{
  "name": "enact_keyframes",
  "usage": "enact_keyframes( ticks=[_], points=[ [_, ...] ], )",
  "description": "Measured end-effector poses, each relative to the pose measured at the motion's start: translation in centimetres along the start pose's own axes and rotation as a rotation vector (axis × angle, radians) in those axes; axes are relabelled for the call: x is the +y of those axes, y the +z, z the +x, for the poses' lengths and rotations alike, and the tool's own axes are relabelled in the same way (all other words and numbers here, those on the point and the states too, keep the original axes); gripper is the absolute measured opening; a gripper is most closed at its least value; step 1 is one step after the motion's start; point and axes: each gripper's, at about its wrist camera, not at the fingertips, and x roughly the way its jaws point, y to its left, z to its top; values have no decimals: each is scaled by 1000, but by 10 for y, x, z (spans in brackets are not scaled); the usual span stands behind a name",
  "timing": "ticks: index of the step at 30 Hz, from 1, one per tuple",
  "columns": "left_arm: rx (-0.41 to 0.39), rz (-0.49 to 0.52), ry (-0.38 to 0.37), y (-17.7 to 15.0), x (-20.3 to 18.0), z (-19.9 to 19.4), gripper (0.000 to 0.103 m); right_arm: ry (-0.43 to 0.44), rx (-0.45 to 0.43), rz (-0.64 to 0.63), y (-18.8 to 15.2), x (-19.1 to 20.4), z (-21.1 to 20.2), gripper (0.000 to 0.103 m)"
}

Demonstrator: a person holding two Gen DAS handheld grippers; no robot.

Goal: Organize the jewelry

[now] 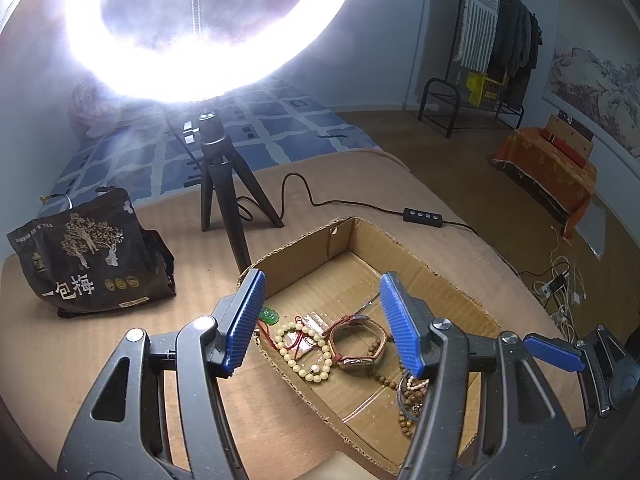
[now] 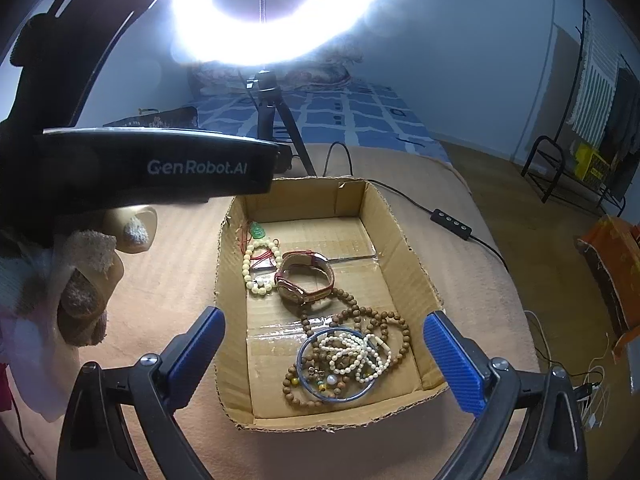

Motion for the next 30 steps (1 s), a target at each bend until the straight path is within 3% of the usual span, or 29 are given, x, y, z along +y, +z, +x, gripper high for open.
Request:
enact_keyframes(
  ticks=[3,13,30],
  points=[
    [-4,-8,2,-1,2,-5,68,-5,-2,6,1,0,-2,101],
    [-42,-28,27,-4,14,-46,69,-12,-30,-5,0,7,-25,101],
    [-150,-29,90,-39,21,-162,72,-30,-115,6,-16,18,-99,103]
  ],
)
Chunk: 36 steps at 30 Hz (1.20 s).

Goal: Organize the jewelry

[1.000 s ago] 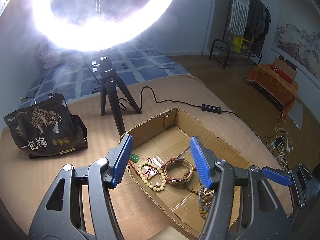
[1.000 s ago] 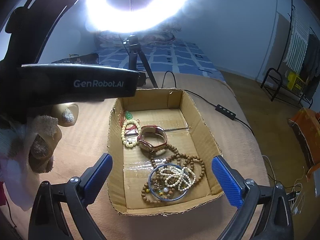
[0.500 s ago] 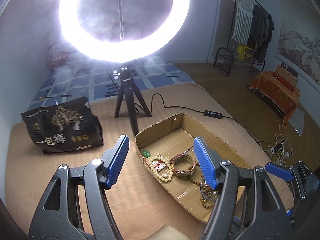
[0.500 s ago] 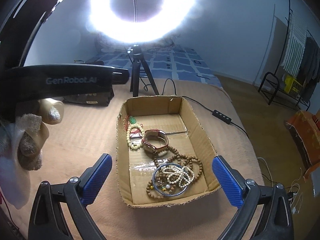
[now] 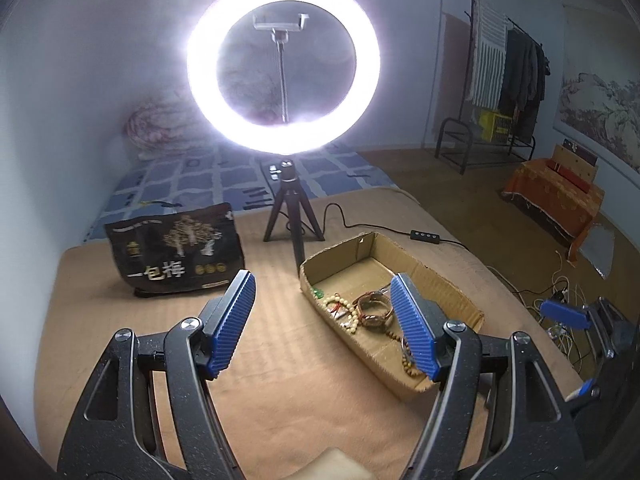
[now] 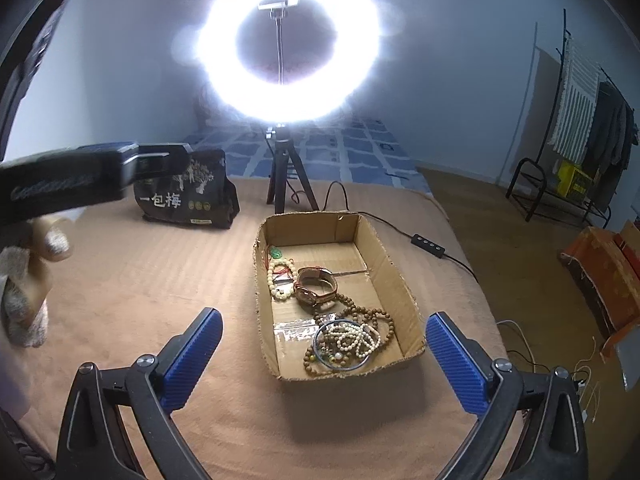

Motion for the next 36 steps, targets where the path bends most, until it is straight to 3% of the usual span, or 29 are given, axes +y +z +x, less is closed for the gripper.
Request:
enact_keyframes(
  ticks=[3,5,17,23,28,36],
  points=[
    [-13,-10,6,-10,6,-20,74,-12,-9,6,-3,2,-12,103],
    [-15,-18,4,-15,9,-31,82,-19,-18,5,-5,3,-19,103],
    [-57,-6,28,-44,18,-85,83,-37,-101,14,-6,18,-62,103],
    [-53,11,34,-58,19,-96,84,-38,-119,25,-11,19,-71,103],
    [-67,13,32,-64,20,-106,99,-48,-134,26,-13,18,-78,103],
    [-80,8,32,-65,18,-113,102,-69,-139,9,-17,18,-80,103]
  ],
)
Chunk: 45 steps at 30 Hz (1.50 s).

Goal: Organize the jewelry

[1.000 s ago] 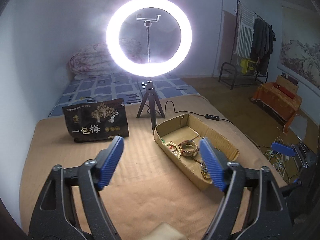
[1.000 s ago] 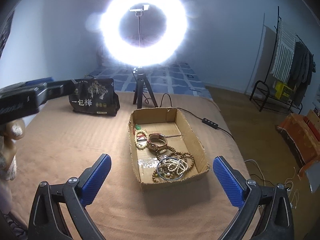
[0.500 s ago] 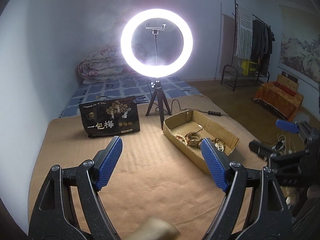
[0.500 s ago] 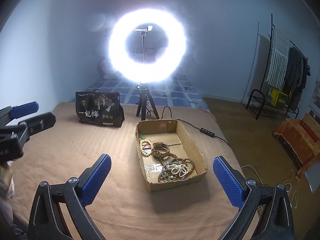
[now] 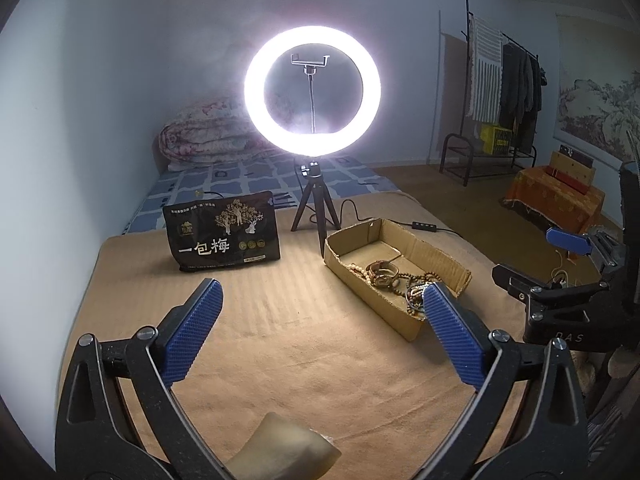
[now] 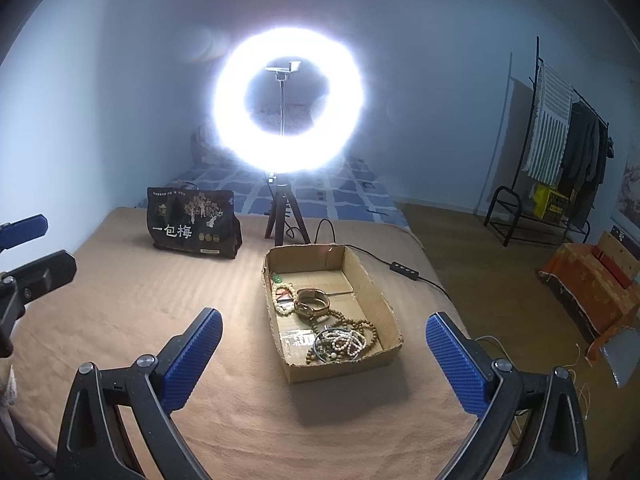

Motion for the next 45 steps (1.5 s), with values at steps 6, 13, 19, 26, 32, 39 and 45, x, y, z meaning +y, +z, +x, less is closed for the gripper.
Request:
enact_keyframes(
  ticks=[6,13,19,26,32,39,45],
  points=[
    [7,27,-3,-3,-7,0,102,-15,11,2,-3,-4,2,103],
    [19,42,1,-5,-13,3,102,-25,17,12,-4,-9,2,103],
    [23,50,4,-7,-15,4,102,-27,17,15,-4,-12,2,103],
    [17,58,1,-9,-18,5,102,-31,20,23,-4,-15,3,103],
    [16,57,2,-9,-18,4,102,-33,22,23,-4,-16,3,103],
    [16,58,0,-9,-19,4,102,-35,26,18,-5,-16,4,103],
    [17,60,-1,-9,-20,3,102,-35,28,17,-5,-17,5,103]
  ],
)
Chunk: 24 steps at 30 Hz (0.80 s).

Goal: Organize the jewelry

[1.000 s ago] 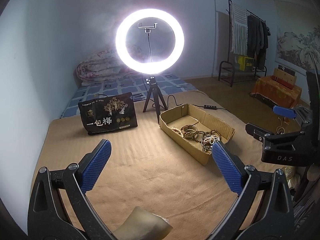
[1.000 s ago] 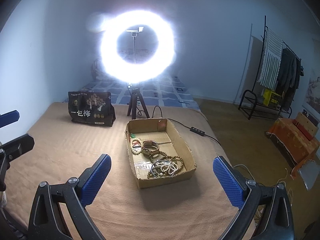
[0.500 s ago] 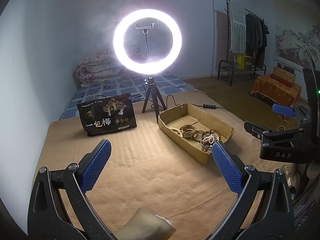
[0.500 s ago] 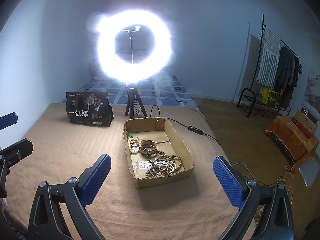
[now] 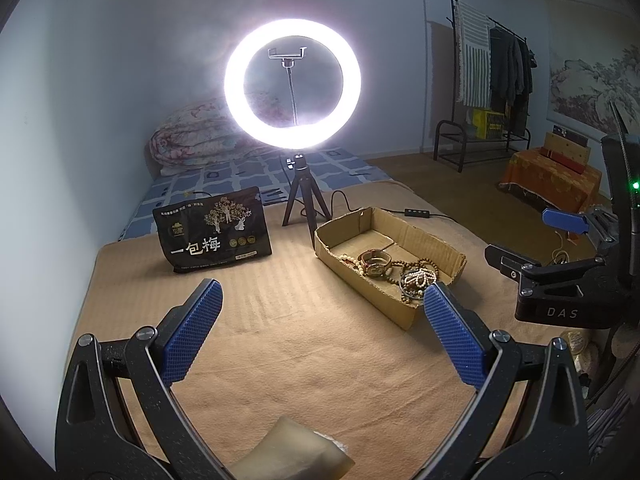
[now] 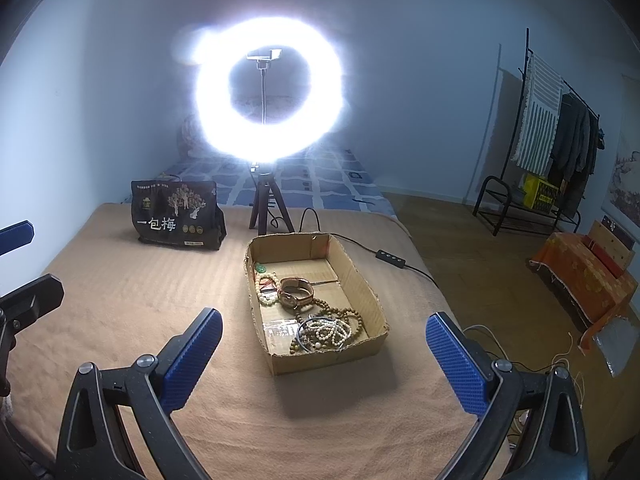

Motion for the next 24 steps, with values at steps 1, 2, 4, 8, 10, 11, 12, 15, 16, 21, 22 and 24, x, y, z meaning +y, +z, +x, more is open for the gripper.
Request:
enact_keyframes(
  ticks=[1,2,4,8,10,11,12,15,16,21,22,24],
  points=[
    [0,0,-1,0,0,0,102,0,0,0,0,-1,0,103],
    [0,0,-1,0,-1,0,102,0,0,0,0,0,0,103],
    [0,1,-2,0,-1,-1,102,1,1,-1,0,-1,0,103],
    [1,8,-5,-1,-3,0,102,1,3,-1,-1,-1,0,103],
    [1,10,-4,-1,-4,0,102,1,3,-2,-2,-1,-1,103],
    [0,11,-4,-1,-5,0,102,1,4,-2,-2,-1,-1,103],
    [0,11,-3,-1,-5,0,102,1,4,-2,-2,-1,-1,103],
    [-4,9,-2,-1,-5,-1,102,1,7,-3,-4,-2,-1,103],
    [-7,10,2,-1,-5,-1,102,1,7,-3,-4,-2,-2,103],
    [-9,12,4,-1,-5,-1,102,1,8,-4,-4,-2,-2,103],
    [-10,12,4,-1,-5,-1,102,1,9,-5,-4,-2,-2,103],
    [-9,10,2,-1,-5,-1,102,1,11,-4,-5,-2,-2,103]
  ],
)
